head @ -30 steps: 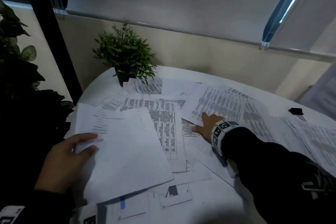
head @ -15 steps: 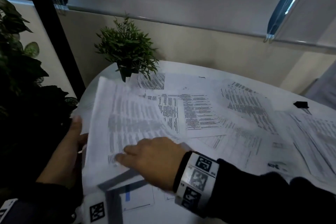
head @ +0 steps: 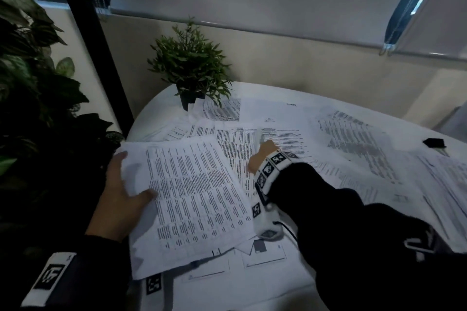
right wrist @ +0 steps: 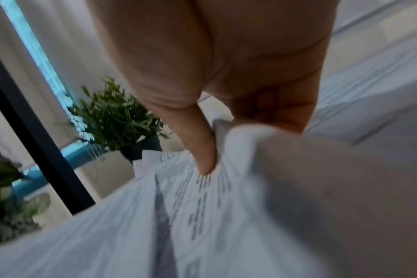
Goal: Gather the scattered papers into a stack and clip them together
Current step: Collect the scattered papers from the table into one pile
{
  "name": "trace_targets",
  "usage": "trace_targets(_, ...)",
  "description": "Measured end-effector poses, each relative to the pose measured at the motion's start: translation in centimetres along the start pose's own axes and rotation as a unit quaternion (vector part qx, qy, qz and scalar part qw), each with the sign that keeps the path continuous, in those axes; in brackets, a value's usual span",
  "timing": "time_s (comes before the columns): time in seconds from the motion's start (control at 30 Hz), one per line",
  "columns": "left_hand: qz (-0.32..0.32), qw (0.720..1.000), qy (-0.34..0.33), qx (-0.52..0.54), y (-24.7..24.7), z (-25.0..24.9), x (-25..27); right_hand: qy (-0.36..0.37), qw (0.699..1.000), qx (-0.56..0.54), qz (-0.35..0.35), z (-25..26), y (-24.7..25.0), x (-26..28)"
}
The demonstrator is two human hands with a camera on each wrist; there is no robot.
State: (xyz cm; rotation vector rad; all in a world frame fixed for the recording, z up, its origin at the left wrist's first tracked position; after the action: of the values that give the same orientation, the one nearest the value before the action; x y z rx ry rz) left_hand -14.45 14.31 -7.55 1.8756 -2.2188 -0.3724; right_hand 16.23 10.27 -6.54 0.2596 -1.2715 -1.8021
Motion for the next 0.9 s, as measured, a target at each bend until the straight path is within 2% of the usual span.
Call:
trace_targets(0.07, 0.024, 0.999, -0.005, -0.034, 0.1, 0.1, 0.0, 0.002, 0.995, -0.098, -0.015, 0.2, 1.6, -0.2)
trace_targets(0.1, 0.031, 0.999, -0.01, -0.042, 0.0, 0.0, 0.0, 0.003, 0.986, -0.158, -0.053, 0.0, 3.6, -0.1)
trace_targets(0.13, 0.032, 0.999, -0.005, -0.04, 0.0, 0.2, -0.1, 0.019, 0.969, -0.213, -0.127, 0.2, 6.5, 0.7)
trace_targets(0.2, 0.026, 1.0, -0.001, -0.006, -0.1, 0.2, 0.0, 0.076, 0.913, -0.277, -0.288, 0.6, 12.6, 2.7)
trace_targets(0.27, 0.015, 1.0, 0.017, 0.012, -0.4, 0.2, 0.1, 0.129, 0.874, -0.278, -0.377, 1.0, 15.9, 4.4)
trace_targets(0.3, 0.006, 0.999, 0.03, 0.037, -0.4, 0.4, 0.2, 0.154, 0.87, -0.284, -0.372, 1.4, 16.2, 4.7)
trace_targets(0.33, -0.002, 0.996, 0.054, 0.073, -0.4, 0.4, 0.3, 0.171, 0.879, -0.301, -0.329, 2.0, 15.3, 4.4)
trace_targets(0.4, -0.001, 0.981, 0.116, 0.156, -0.7, 0.3, 0.7, 0.203, 0.91, -0.31, -0.188, 3.6, 11.5, 3.8)
trace_targets(0.43, 0.021, 0.965, 0.156, 0.211, -1.2, 0.7, 0.9, 0.209, 0.929, -0.277, -0.126, 4.4, 8.9, 3.9)
trace_targets(0.5, 0.066, 0.926, 0.203, 0.312, -2.0, 0.6, 1.6, 0.214, 0.96, -0.172, -0.051, 5.2, 4.0, 4.5)
trace_targets(0.57, 0.089, 0.919, 0.193, 0.333, -2.5, 0.2, 1.9, 0.23, 0.967, -0.11, 0.022, 5.4, -0.1, 5.5)
trace_targets(0.63, 0.073, 0.94, 0.18, 0.28, -2.2, 0.5, 1.7, 0.238, 0.962, -0.089, 0.099, 5.3, -2.4, 6.2)
trace_targets(0.7, 0.01, 0.978, 0.151, 0.145, -0.8, 1.1, 1.0, 0.241, 0.961, -0.088, 0.104, 4.9, -1.6, 5.5)
trace_targets(0.73, -0.003, 0.987, 0.131, 0.097, -0.4, 1.2, 0.7, 0.238, 0.965, -0.07, 0.088, 4.2, -0.4, 4.7)
trace_targets(0.77, -0.009, 0.991, 0.116, 0.071, -0.1, 1.3, 0.5, 0.23, 0.97, -0.013, 0.071, 3.1, 0.8, 3.7)
trace_targets(0.8, -0.006, 0.993, 0.101, 0.059, 0.0, 1.3, 0.3, 0.216, 0.97, 0.094, 0.065, 1.6, 1.7, 2.6)
trace_targets(0.83, -0.004, 0.995, 0.09, 0.05, 0.2, 1.2, 0.2, 0.197, 0.951, 0.226, 0.077, -0.2, 2.2, 1.8)
trace_targets(0.9, -0.006, 0.995, 0.084, 0.059, 0.3, 1.5, -0.3, 0.162, 0.886, 0.415, 0.128, -3.8, 2.0, 1.0)
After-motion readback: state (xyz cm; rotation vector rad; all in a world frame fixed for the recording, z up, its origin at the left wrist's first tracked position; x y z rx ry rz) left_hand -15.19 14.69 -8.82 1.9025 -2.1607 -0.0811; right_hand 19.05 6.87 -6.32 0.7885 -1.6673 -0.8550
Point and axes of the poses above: each hand's wrist, its own x-axis away from the middle knuckle, its own y-axis out of the back of the hand, z = x × y, the point moved 7 cm from there along -x, towards the middle knuckle, and after that the axes turned 4 degrees about z, right-handed, at the moved point
